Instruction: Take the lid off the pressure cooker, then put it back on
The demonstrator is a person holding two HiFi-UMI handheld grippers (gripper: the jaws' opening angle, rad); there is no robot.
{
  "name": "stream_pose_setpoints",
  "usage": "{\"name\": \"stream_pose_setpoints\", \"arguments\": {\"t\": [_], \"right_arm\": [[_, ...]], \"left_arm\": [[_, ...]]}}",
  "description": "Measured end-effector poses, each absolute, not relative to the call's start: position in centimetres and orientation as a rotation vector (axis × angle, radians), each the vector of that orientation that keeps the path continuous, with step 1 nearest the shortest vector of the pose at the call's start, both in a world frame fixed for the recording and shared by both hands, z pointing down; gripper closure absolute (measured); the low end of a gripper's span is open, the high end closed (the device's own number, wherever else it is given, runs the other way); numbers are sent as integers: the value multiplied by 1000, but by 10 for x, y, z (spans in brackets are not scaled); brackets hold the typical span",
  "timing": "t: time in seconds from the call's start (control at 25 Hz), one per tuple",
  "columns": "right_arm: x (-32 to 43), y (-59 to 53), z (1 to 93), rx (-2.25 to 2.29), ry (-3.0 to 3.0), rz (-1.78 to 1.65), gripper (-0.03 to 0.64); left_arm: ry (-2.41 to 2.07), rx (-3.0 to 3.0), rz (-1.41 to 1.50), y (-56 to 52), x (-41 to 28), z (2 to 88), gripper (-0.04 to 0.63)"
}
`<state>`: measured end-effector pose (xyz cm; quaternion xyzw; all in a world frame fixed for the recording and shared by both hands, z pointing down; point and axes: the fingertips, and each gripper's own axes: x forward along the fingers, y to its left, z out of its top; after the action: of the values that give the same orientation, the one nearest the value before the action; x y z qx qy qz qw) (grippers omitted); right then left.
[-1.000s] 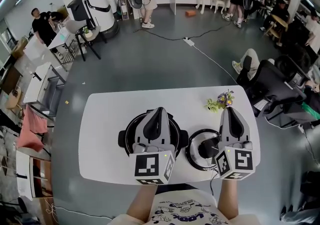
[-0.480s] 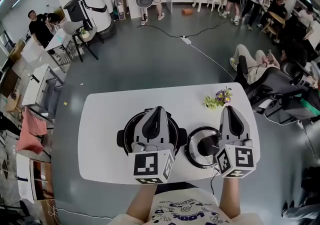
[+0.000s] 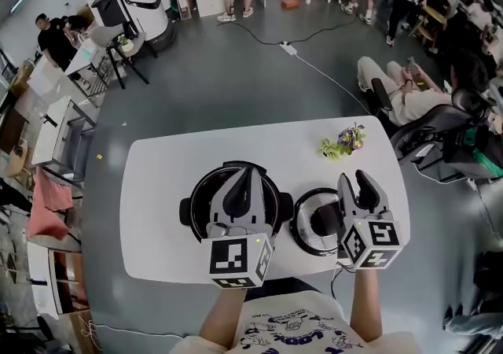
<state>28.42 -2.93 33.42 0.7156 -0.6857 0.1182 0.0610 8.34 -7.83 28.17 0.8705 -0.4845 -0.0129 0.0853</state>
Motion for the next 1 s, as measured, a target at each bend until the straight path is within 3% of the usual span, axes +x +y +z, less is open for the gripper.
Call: {"name": "stream_pose_setpoints", "arguments": {"t": [0.36, 1.0], "right_arm": [[291, -26, 430, 1981, -1965, 578, 353], [298, -3, 571, 1732, -1780, 853, 301]], "left_arm": [[-1406, 2565, 46, -92, 94, 316, 581], [-1361, 2510, 186, -106, 110, 376, 581]]}}
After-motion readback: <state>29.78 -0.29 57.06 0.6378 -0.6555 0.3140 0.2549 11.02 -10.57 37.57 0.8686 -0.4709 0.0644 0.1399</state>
